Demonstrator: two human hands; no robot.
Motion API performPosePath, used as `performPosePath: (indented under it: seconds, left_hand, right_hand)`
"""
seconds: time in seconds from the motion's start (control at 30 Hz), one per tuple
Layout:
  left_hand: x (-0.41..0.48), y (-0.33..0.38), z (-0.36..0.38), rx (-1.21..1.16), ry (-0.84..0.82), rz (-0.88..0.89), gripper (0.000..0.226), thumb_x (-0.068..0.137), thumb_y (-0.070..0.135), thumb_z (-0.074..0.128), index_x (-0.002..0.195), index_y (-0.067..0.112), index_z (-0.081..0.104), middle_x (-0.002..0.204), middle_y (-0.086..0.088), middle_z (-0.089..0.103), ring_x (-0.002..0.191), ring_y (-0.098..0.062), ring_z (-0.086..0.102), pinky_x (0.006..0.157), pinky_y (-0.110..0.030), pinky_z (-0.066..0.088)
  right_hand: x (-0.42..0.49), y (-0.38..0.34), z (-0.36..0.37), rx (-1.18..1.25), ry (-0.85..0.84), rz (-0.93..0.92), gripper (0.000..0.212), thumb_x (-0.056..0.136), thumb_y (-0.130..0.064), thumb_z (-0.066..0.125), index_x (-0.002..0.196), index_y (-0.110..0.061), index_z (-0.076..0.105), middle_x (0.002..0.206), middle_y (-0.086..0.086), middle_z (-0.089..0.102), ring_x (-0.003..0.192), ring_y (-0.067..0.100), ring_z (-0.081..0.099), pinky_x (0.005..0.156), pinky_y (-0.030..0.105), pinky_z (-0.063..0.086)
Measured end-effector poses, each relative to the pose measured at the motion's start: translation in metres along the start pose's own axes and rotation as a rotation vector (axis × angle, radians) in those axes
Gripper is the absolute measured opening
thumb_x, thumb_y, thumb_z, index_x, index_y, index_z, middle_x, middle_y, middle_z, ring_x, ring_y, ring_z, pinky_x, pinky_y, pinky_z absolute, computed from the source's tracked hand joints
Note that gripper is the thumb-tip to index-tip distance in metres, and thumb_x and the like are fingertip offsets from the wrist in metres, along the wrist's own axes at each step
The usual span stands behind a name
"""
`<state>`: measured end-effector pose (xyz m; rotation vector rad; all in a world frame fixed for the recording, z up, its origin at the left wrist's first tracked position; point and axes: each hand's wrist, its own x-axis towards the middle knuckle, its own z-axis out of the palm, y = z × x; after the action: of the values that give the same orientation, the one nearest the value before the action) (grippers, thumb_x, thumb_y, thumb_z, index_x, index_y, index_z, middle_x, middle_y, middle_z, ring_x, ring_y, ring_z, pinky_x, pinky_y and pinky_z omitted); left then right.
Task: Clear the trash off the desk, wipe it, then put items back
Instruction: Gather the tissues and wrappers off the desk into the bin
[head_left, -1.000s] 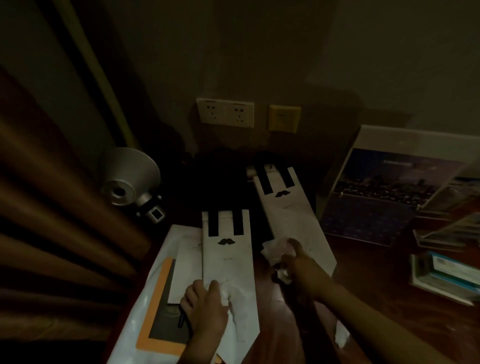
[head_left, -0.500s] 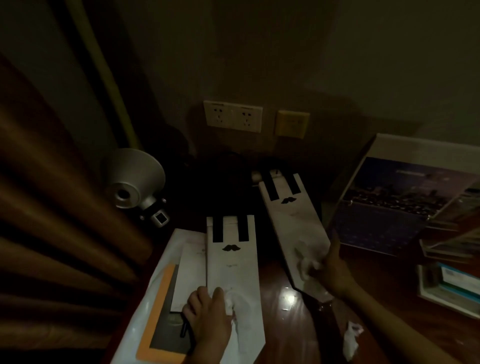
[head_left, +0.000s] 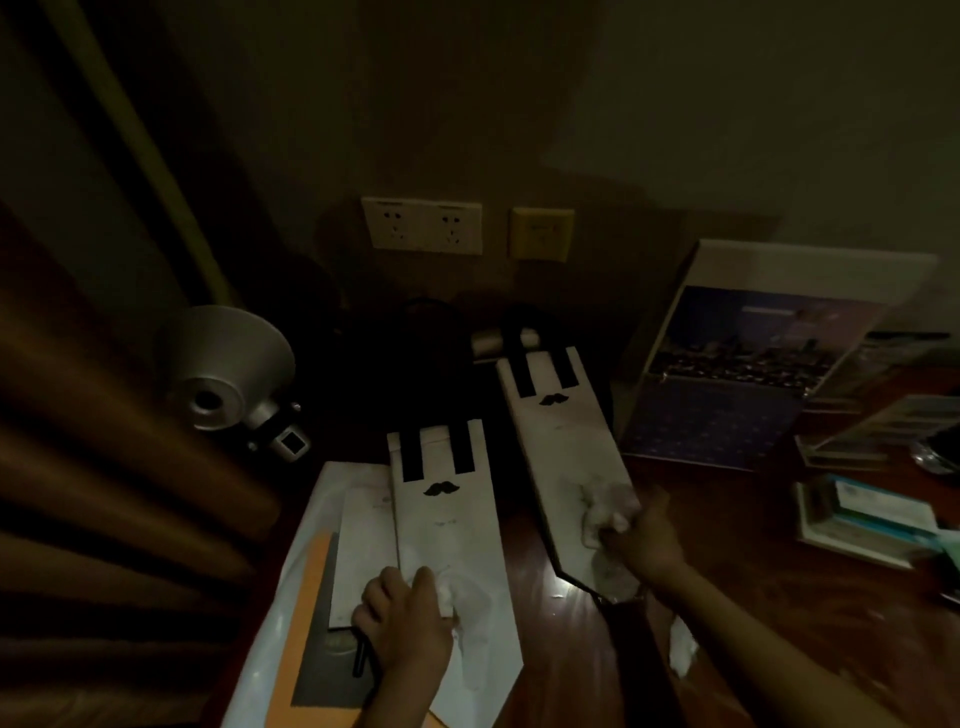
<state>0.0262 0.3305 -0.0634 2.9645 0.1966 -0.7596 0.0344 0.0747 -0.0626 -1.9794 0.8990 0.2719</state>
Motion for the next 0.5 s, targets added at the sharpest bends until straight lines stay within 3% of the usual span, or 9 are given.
performPosePath:
  seconds: [0.1,0.2,0.27,0.37,0.5]
  left_hand:
    - [0.002,0.0,0.002,-0.001,0.004,0.012,0.049,0.087,0.049,0.057,0.129,0.035,0.037,0.133,-0.005,0.023,0.125,-0.028,0.019,0.105,-0.041,0.016]
    - [0.004,0.003,0.003,0.021,0.005,0.017,0.049,0.087,0.052,0.055,0.13,0.036,0.037,0.132,-0.006,0.023,0.124,-0.028,0.02,0.105,-0.041,0.018]
    - [0.004,0.005,0.004,0.03,0.008,0.017,0.048,0.088,0.052,0.054,0.13,0.036,0.037,0.132,-0.006,0.024,0.123,-0.028,0.022,0.105,-0.041,0.019]
    - [0.003,0.005,0.004,0.033,0.01,0.015,0.047,0.088,0.051,0.054,0.13,0.035,0.037,0.131,-0.007,0.024,0.122,-0.029,0.022,0.105,-0.041,0.02]
    - [0.001,0.006,0.003,0.038,0.019,0.032,0.045,0.089,0.047,0.055,0.129,0.033,0.039,0.129,-0.008,0.026,0.121,-0.029,0.023,0.105,-0.041,0.021]
  right_hand:
    - [-0.028,0.004,-0.031,0.002,0.022,-0.099,0.054,0.081,-0.007,0.069,0.127,-0.003,0.042,0.099,0.009,0.063,0.071,0.008,0.057,0.049,0.011,0.041]
    - [-0.062,0.021,-0.056,-0.177,-0.084,-0.138,0.074,0.086,-0.007,0.064,0.143,-0.013,0.018,0.103,0.007,0.064,0.068,0.008,0.055,0.049,0.011,0.04]
    - [-0.077,0.035,-0.057,-0.29,-0.197,-0.102,0.075,0.089,-0.004,0.055,0.146,-0.013,0.007,0.092,0.002,0.063,0.061,0.005,0.056,0.046,0.012,0.04]
    - [-0.082,0.056,-0.045,-0.338,-0.236,-0.02,0.06,0.091,-0.004,0.052,0.139,-0.007,0.015,0.075,-0.001,0.054,0.055,0.005,0.052,0.041,0.012,0.037]
    - [-0.079,0.082,-0.034,-0.411,-0.129,-0.015,0.043,0.09,-0.01,0.056,0.123,-0.011,0.028,0.1,0.009,0.057,0.067,0.009,0.052,0.043,0.013,0.033]
